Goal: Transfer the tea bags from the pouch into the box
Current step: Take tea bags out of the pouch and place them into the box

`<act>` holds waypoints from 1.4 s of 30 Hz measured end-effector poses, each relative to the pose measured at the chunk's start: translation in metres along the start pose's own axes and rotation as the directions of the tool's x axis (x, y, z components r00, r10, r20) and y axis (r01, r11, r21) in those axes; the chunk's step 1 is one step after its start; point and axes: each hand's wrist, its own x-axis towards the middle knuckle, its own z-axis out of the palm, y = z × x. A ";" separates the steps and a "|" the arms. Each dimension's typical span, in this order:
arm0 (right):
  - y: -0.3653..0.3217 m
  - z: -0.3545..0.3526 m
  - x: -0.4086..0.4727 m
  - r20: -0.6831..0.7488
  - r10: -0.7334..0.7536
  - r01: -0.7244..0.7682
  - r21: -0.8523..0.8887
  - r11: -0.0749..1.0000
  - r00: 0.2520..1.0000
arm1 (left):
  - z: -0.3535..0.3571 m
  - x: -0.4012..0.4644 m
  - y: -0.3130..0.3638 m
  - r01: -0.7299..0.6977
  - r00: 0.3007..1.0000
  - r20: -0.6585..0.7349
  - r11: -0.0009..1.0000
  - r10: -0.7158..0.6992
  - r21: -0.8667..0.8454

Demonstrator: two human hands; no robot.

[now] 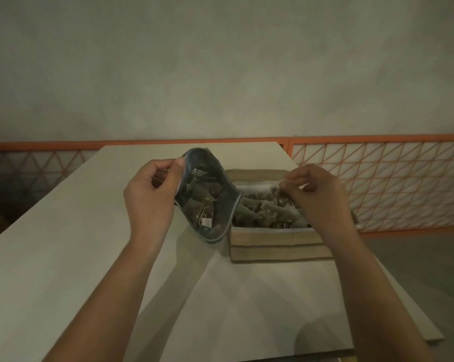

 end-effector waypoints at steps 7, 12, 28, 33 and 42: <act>0.020 0.008 -0.013 0.279 0.060 0.027 -0.299 0.954 0.959 | 0.000 -0.001 0.001 0.002 1.000 0.018 1.000 -0.002 -0.024; 0.016 0.021 -0.013 0.276 -0.133 0.237 -0.385 0.892 0.952 | -0.003 0.000 -0.001 0.004 1.000 0.023 1.000 -0.004 -0.013; -0.058 0.099 -0.045 0.364 -0.415 0.501 -0.183 0.846 0.834 | -0.009 0.000 0.003 0.002 0.999 0.050 0.999 0.000 -0.040; -0.060 0.129 -0.037 0.459 -0.122 0.322 -0.388 0.863 0.880 | -0.011 0.000 0.003 -0.007 0.999 0.051 0.999 0.009 -0.050; -0.064 0.100 -0.036 0.310 -0.285 0.351 -0.180 0.919 0.907 | -0.010 0.002 0.003 0.005 1.000 0.022 0.999 -0.004 -0.035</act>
